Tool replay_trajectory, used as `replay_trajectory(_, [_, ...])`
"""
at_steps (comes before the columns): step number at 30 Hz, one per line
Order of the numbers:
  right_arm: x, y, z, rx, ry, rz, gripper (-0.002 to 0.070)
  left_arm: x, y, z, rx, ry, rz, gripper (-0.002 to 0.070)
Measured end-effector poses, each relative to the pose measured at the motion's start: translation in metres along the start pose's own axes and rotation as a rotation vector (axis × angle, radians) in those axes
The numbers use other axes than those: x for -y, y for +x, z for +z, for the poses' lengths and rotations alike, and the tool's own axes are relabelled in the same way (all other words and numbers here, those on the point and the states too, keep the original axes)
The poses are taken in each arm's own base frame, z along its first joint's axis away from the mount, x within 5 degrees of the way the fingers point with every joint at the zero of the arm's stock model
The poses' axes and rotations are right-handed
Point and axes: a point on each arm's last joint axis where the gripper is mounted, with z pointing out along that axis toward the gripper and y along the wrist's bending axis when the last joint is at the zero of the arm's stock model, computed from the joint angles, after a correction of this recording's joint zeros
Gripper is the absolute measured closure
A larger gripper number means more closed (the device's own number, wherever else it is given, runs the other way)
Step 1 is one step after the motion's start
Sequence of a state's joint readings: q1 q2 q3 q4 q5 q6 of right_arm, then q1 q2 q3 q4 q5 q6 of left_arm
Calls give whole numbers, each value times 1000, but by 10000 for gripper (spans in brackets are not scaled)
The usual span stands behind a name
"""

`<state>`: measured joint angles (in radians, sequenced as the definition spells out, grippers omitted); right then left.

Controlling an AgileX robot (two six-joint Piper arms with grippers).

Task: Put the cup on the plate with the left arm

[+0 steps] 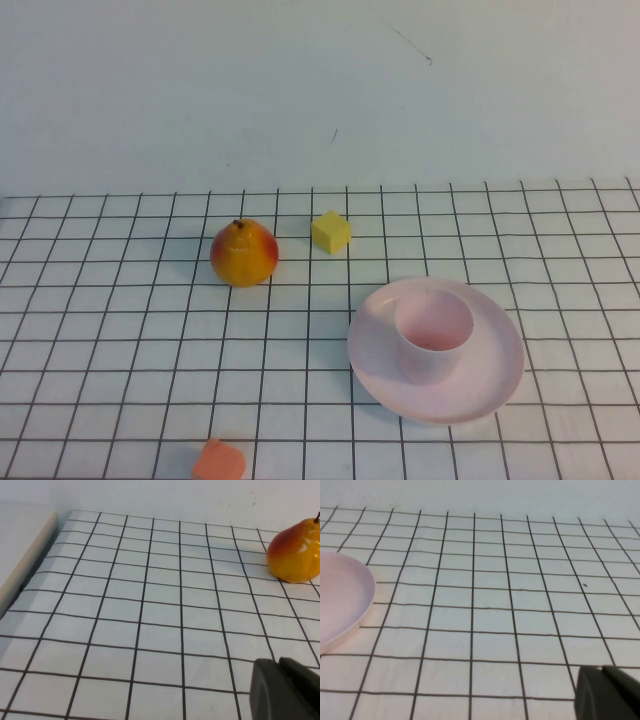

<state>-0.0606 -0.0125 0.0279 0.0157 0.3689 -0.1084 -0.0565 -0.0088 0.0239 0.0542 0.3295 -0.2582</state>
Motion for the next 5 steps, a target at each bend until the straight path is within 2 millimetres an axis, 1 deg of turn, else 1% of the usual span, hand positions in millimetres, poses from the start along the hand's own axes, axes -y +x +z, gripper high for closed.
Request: replay_trajectory(5, [0,0,0,0,0,0,678,1,0,0,-2,7,75,676])
